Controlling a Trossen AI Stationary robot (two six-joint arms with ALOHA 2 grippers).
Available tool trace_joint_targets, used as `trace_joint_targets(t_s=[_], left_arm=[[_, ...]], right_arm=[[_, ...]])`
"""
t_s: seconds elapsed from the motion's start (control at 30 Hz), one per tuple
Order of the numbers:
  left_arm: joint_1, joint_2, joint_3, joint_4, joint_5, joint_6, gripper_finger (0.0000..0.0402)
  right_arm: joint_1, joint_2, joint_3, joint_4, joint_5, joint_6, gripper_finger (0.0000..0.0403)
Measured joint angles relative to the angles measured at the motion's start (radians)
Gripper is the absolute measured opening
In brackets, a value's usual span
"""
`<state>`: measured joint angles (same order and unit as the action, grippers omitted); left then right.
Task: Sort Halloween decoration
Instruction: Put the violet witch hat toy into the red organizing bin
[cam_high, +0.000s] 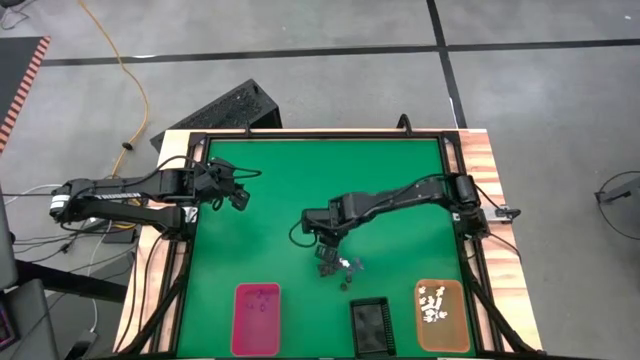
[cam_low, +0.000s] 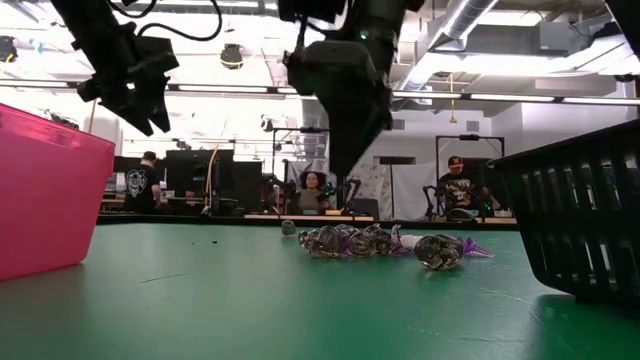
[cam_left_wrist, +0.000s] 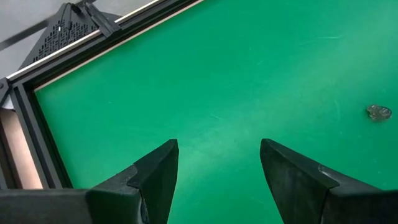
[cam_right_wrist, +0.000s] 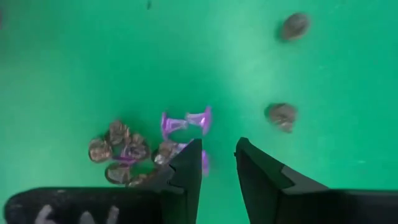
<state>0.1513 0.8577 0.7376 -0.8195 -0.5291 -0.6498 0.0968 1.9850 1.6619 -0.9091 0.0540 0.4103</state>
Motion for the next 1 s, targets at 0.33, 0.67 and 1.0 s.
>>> trace_joint_targets(t_s=[0.33,0.67,1.0], left_arm=[[0.0,0.0,0.0,-0.001,0.0,-0.002,0.0219],[0.0,0.0,0.0,-0.002,-0.01,-0.002,0.0219],[0.0,0.0,0.0,-0.002,-0.019,-0.001,0.0219]], right_arm=[[0.019,-0.001,-0.143,0.211,0.013,0.008,0.0192],[0.013,0.0,-0.231,0.311,0.021,-0.007,0.0182],[-0.008,0.026,-0.23,0.365,0.015,-0.016,0.0177]])
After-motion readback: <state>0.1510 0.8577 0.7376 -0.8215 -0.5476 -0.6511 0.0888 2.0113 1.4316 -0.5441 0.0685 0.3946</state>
